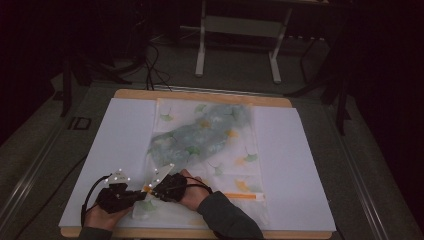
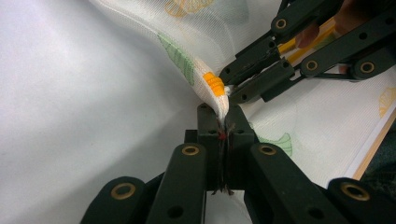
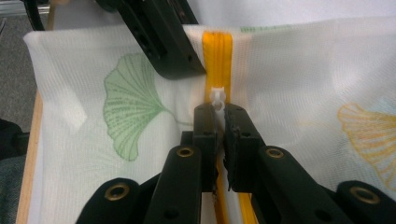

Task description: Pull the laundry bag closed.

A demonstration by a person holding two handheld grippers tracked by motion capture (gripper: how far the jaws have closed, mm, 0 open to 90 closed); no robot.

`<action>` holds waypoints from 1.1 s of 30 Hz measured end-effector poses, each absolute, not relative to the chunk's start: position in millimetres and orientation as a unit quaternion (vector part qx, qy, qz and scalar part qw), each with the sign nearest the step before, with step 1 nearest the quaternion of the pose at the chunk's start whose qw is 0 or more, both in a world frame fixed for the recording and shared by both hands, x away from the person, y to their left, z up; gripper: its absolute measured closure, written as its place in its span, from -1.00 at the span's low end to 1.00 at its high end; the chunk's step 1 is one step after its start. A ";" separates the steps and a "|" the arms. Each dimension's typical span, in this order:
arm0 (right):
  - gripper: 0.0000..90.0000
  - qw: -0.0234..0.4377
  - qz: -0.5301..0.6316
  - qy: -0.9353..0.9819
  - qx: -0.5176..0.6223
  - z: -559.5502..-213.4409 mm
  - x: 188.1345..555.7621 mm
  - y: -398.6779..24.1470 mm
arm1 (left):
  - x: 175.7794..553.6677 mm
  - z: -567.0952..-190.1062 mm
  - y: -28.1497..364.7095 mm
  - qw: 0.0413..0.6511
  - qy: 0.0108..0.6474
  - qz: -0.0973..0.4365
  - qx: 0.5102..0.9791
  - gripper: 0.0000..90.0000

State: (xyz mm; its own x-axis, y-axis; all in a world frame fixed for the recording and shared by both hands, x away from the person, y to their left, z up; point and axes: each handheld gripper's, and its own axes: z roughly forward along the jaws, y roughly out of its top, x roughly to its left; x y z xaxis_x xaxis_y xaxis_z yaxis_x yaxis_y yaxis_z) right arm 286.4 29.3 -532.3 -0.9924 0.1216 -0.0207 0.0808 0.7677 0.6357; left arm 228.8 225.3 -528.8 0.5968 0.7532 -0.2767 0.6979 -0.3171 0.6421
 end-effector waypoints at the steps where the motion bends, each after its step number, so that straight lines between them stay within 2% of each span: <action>1: 0.87 0.030 0.335 0.940 0.054 -532.2 286.6 28.7 | 228.9 -528.5 225.4 0.375 0.447 0.038 0.811 0.96; 33: 0.87 0.043 0.305 0.950 0.053 -527.2 283.8 14.3 | 228.5 -527.6 230.6 0.384 0.449 0.041 0.806 0.95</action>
State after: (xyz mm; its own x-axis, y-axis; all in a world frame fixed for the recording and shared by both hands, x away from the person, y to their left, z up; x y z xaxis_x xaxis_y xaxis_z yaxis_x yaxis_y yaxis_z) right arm 283.8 14.3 -527.2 -0.9907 0.1269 -0.0495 0.0744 0.8087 0.5835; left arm 228.5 230.6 -527.6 0.5931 0.7550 -0.2795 0.6923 -0.3011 0.6558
